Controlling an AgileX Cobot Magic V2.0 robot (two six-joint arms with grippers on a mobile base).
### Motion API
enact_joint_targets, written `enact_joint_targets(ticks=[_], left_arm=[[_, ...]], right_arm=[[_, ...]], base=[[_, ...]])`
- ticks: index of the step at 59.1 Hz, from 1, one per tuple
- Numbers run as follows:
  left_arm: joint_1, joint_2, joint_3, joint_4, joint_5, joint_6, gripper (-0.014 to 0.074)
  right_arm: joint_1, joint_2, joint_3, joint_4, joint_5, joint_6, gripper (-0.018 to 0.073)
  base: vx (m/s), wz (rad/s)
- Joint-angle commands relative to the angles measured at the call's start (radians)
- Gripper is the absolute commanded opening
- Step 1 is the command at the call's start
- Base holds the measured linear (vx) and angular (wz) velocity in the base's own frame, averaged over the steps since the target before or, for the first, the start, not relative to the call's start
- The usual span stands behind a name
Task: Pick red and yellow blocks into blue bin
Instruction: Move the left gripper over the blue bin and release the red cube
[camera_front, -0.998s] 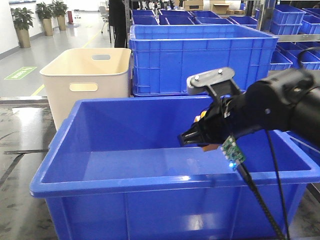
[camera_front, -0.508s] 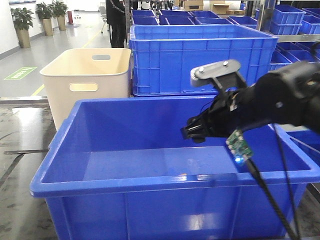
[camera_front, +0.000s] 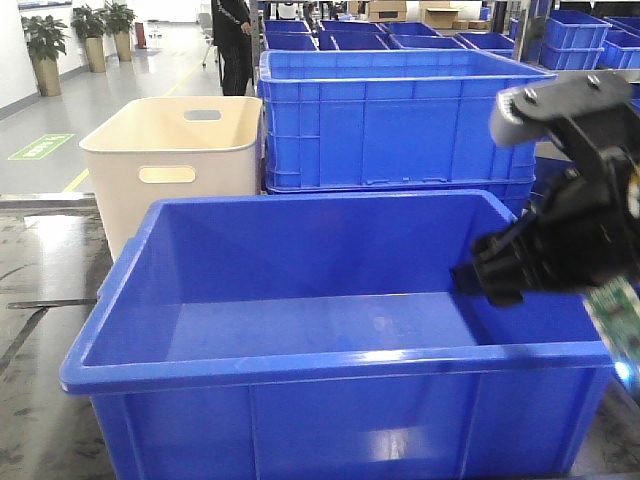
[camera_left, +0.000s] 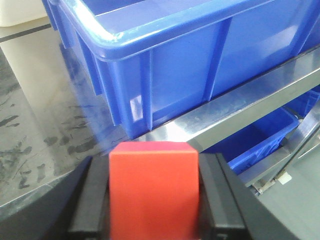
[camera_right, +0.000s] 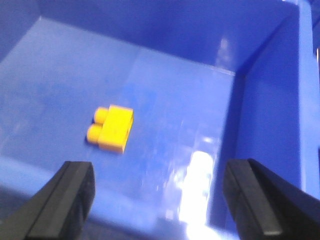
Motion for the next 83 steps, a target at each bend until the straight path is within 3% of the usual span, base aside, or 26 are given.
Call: enact_joint_targets(ticks=[1, 24, 34, 44, 51, 68, 76, 83], left_arm=[[-0.003, 0.005, -0.025, -0.026, -0.067, 0.0, 0.0316], [-0.003, 0.005, -0.026, -0.027, -0.092, 0.0, 0.0316], [-0.003, 0.057, -0.077, -0.027, -0.16, 0.01, 0.0316], [-0.003, 0.219, -0.239, -0.036, -0.167, 0.097, 0.0316], [-0.003, 0.372, -0.343, -0.094, -0.204, 0.167, 0.0316], [-0.003, 0.744, -0.59, -0.361, -0.253, 0.451, 0.0316], [-0.003, 0.873, -0.665, -0.384, -0.245, 0.469, 0.0321], [-0.003, 0.95, -0.702, -0.384, -0.229, 0.471, 0.0388]], right_arm=[[0.001, -0.099, 0.087, -0.016, -0.109, -0.013, 0.0583], [0.001, -0.384, 0.486, -0.013, -0.281, -0.053, 0.0583], [0.001, -0.41, 0.546, -0.011, -0.329, -0.061, 0.0583], [0.001, -0.41, 0.553, -0.009, -0.342, -0.061, 0.0583], [0.001, -0.41, 0.553, -0.009, -0.351, -0.061, 0.0583], [0.001, -0.41, 0.553, -0.017, -0.356, -0.062, 0.0583], [0.001, -0.41, 0.553, -0.023, -0.358, -0.062, 0.0583], [0.001, -0.41, 0.553, -0.024, -0.358, -0.062, 0.0583]], base=[[0.0, 0.0], [0.0, 0.0], [0.0, 0.0], [0.0, 0.0], [0.0, 0.0], [0.0, 0.0], [0.0, 0.0], [0.0, 0.0]])
